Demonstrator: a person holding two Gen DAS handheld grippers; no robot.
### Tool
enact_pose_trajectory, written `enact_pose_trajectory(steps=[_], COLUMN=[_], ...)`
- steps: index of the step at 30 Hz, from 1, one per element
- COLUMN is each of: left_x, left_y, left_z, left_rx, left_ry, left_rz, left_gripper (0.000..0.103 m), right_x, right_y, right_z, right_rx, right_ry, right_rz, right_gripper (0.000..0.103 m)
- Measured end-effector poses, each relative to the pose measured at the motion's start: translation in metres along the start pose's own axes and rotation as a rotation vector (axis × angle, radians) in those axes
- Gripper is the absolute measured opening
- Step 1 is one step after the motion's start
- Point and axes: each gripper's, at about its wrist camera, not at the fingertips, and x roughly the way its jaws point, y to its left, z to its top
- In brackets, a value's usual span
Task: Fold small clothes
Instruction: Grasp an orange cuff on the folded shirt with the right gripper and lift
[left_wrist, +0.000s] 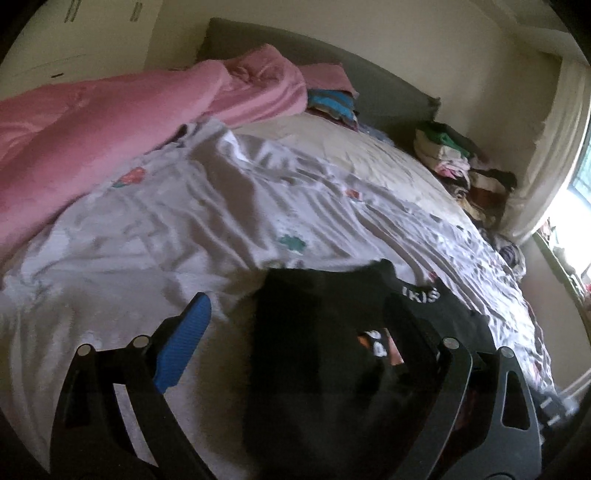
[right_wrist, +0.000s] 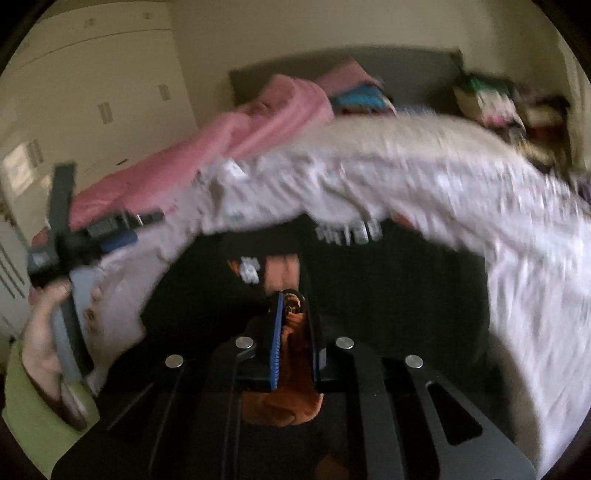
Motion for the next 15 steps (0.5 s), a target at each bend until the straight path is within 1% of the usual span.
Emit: enact_pose_trajectory(steps=[3,5,8,11,15], left_x=[-0.006,-0.007,-0.005,-0.002,0.005], left_y=[0.004,0.006,0.007,0.003,-0.009], left_z=[0.002,0.003,0.001,-0.002,-0.008], left_rx=[-0.018,-0.019,-0.021,-0.008,0.038], left_ry=[-0.018,-0.029,-0.024,-0.010,0.011], left_rz=[-0.011,-0.006,-0.008,-0.008,-0.018], left_gripper=[0.087,0.087,0.087,0.087,0.087], right_x=[-0.018,-0.028,-0.032,-0.027,-0.012], right_y=[0.009,0.010,0.004,-0.008,-0.027], right_z=[0.032,0.055,0.071,0.074,0.060], right_rx=[-0.087,-0.143,-0.180,-0.199,-0.180], right_ry=[-0.070,-0.121,-0.146,-0.136,-0.098], right_rz=[0.006,-0.014,-0.052,-0.101,-0.156], right_gripper=[0.011,0.011,0.011,0.011,0.011])
